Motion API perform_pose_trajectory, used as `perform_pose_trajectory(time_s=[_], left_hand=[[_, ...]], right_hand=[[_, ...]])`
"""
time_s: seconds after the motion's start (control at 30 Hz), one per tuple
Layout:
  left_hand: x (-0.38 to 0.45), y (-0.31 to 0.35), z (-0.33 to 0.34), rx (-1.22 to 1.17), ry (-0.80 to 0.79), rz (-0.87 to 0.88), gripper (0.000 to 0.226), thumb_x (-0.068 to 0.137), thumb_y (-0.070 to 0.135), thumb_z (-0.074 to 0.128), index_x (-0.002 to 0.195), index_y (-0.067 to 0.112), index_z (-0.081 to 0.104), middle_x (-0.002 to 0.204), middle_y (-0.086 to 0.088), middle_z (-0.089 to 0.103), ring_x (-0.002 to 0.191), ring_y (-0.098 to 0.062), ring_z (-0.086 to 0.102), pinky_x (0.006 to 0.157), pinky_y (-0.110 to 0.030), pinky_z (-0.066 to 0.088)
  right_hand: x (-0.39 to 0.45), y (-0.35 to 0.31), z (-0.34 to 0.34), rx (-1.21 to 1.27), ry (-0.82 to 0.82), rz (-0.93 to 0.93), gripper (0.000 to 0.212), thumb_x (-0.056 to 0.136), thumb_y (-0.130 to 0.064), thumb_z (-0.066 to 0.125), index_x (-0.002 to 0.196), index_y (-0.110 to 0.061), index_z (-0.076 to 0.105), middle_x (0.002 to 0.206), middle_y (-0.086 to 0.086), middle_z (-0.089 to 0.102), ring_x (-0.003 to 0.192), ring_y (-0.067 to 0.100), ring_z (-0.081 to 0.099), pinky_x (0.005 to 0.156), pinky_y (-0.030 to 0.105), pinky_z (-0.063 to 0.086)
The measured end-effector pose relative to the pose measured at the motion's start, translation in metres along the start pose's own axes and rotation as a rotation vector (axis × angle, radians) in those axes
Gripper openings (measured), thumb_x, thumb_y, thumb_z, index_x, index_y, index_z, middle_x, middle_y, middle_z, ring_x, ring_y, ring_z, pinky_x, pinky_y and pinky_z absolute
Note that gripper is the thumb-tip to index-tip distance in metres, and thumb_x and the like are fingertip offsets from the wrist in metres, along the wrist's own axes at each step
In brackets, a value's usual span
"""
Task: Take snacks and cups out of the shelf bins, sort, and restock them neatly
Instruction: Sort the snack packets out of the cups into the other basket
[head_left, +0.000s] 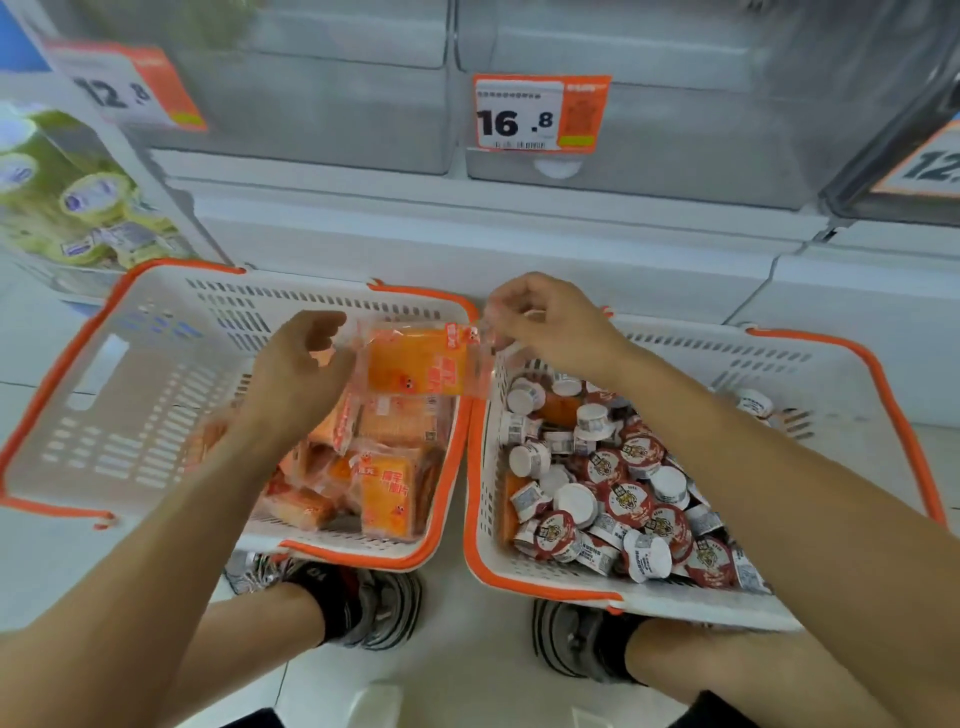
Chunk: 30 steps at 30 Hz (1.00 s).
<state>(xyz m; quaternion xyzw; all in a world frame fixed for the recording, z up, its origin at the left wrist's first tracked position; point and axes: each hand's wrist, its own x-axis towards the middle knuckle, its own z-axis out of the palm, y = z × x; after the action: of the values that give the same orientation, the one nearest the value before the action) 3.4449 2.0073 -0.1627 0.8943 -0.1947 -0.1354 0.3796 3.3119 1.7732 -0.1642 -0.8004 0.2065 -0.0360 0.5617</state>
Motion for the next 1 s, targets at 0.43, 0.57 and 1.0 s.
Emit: perform_pose_trajectory(time_s=[0.43, 0.57, 1.0], left_hand=[[-0.04, 0.044, 0.126, 0.419, -0.626, 0.583, 0.023, 0.096, 0.025, 0.058, 0.116, 0.015, 0.065, 0.111, 0.003, 0.062, 0.097, -0.012, 0.056, 0.086, -0.025, 0.046], [-0.021, 0.041, 0.179, 0.649, -0.91, 0.518, 0.028, 0.095, 0.029, 0.059, 0.114, 0.009, 0.064, 0.106, -0.004, 0.064, 0.097, -0.023, 0.06, 0.081, -0.032, 0.048], [-0.006, 0.004, 0.257, 0.973, -1.112, 0.206, 0.042, 0.081, 0.031, 0.072, 0.119, 0.02, 0.058, 0.113, -0.001, 0.064, 0.096, -0.02, 0.058, 0.082, -0.029, 0.048]], right_hand=[[-0.049, 0.17, 0.011, -0.567, -0.461, 0.301, 0.07, 0.081, -0.06, 0.073, 0.138, -0.026, 0.052, 0.14, 0.002, 0.053, 0.127, 0.025, 0.05, 0.104, 0.04, 0.046], [-0.068, 0.214, 0.049, -0.647, -0.584, 0.224, 0.082, 0.07, -0.08, 0.061, 0.141, -0.045, 0.044, 0.163, 0.0, 0.02, 0.149, 0.038, 0.017, 0.116, 0.052, 0.032], [-0.075, 0.189, -0.049, -0.663, -0.642, 0.254, 0.029, 0.082, -0.041, 0.08, 0.101, -0.021, 0.076, 0.121, -0.003, 0.066, 0.11, 0.018, 0.06, 0.092, 0.033, 0.048]])
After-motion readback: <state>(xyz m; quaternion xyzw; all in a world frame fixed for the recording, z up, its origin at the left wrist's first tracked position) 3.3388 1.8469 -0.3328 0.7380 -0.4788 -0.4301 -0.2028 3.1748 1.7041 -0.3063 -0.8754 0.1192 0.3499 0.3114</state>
